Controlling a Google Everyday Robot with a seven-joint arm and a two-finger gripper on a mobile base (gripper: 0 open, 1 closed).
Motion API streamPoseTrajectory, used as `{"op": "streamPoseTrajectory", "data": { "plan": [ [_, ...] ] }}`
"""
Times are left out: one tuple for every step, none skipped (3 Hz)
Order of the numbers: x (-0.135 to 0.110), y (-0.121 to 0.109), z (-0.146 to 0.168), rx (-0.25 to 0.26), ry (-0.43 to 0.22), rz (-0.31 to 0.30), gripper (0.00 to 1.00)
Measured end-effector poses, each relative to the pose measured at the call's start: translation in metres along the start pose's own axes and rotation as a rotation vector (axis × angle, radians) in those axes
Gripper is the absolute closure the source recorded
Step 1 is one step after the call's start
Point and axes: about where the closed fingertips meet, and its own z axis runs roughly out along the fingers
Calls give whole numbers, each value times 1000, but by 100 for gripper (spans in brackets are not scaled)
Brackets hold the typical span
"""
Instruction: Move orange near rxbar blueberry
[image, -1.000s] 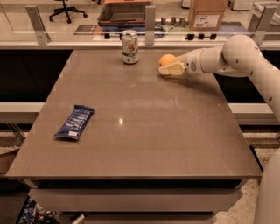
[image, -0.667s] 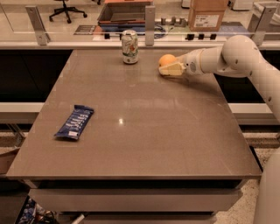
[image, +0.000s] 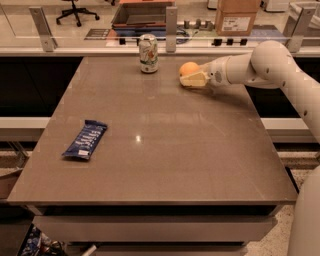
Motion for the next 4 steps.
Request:
{"op": "streamPoseTrajectory", "data": {
  "plan": [
    [-2, 1, 0, -2, 2, 3, 100],
    [-15, 5, -15, -12, -7, -6, 100],
    [-30, 19, -34, -39, -12, -31, 100],
    [-40, 43, -50, -113, -20, -52, 100]
  ]
}}
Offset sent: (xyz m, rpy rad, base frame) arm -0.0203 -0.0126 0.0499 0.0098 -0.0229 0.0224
